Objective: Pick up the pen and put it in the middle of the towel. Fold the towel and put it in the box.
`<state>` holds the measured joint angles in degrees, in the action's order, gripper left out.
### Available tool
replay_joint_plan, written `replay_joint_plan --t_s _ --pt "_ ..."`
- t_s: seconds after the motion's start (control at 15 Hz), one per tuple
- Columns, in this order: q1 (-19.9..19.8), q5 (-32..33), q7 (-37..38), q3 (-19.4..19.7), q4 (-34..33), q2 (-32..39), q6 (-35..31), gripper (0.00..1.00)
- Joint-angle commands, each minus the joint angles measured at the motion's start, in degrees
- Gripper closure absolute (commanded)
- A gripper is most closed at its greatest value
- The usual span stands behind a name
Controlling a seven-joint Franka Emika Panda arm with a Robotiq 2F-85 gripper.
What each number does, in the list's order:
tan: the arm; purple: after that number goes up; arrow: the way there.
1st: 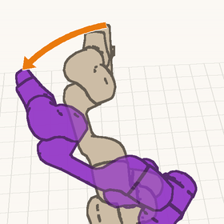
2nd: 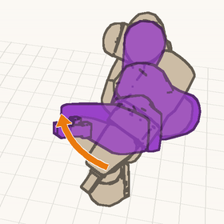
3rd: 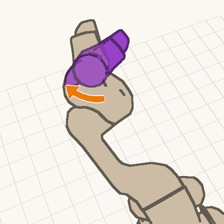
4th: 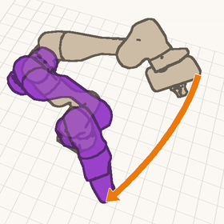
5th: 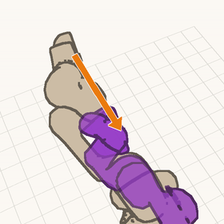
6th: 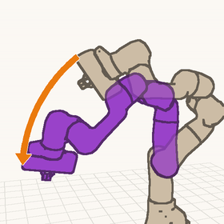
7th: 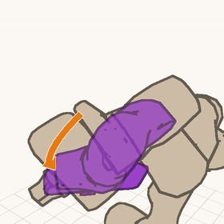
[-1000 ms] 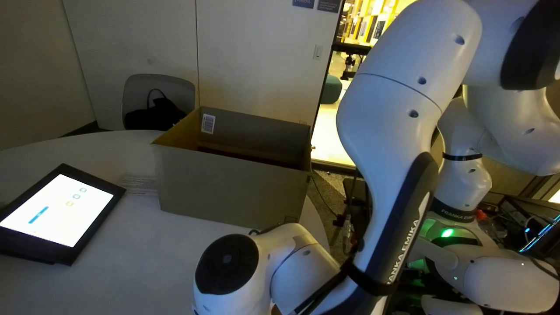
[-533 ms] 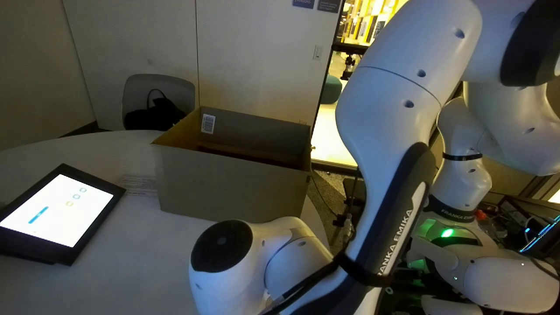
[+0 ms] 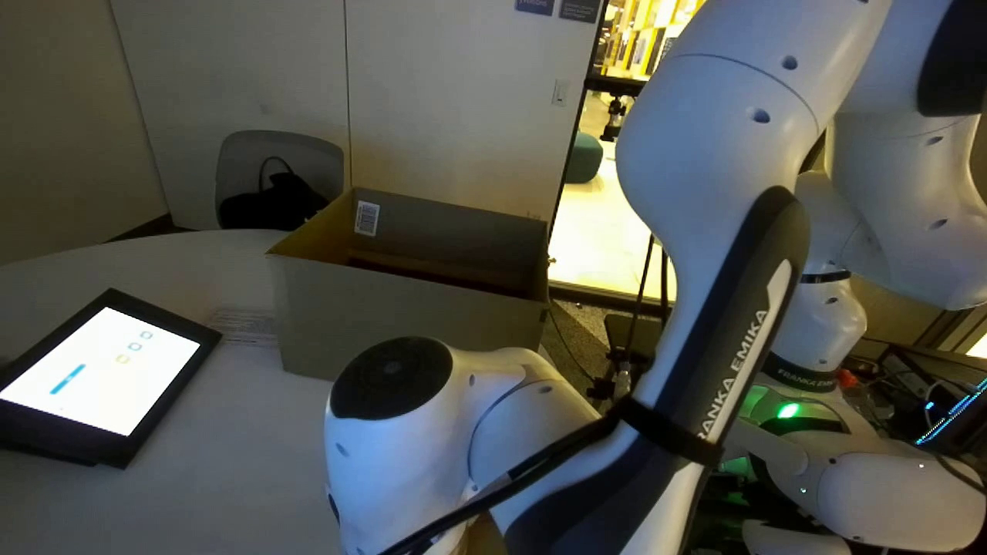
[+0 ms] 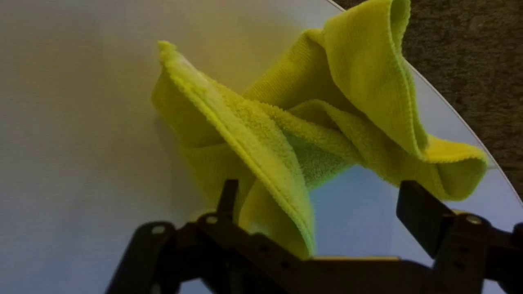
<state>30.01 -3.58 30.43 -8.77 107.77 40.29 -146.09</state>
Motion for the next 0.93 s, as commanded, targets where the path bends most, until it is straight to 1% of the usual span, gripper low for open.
replay_joint_plan --t_s 0.0,0.2,0.53,0.67,0.87 --pt "0.0 -1.5 1.0 -0.3 3.2 -3.4 -1.9 0.0" --pt "-0.2 -2.5 1.6 -1.2 4.3 -4.2 -2.5 0.0" --pt "0.6 -3.7 2.8 -2.2 6.0 -4.0 -4.3 0.0" --pt "1.4 -3.5 3.9 -2.0 6.9 -3.9 -5.8 0.0" --pt "4.4 -1.8 7.4 0.6 8.2 -3.1 -10.8 0.0"
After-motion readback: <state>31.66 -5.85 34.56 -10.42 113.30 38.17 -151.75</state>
